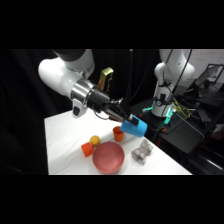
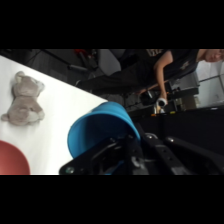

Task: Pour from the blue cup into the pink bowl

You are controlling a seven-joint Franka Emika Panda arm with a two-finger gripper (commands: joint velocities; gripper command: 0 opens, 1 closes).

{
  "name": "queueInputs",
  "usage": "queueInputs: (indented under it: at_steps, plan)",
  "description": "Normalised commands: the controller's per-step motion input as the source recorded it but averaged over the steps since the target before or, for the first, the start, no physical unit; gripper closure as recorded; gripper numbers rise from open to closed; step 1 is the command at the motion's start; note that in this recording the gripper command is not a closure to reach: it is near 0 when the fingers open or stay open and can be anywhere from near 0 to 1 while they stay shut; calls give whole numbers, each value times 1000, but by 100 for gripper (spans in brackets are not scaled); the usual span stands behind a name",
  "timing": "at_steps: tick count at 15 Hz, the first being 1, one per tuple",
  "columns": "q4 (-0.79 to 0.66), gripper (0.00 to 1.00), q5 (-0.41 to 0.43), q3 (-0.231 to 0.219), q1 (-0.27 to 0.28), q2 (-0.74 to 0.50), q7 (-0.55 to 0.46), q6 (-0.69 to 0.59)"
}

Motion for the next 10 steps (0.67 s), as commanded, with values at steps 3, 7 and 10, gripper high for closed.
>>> queueInputs:
  at_steps: [3, 7, 10]
  plan:
    - [423, 13, 369, 6, -22, 300, 118, -419]
    - [296, 15, 190, -63, 47, 195, 140, -184]
    - [22, 16, -189, -175, 156, -132, 81, 165]
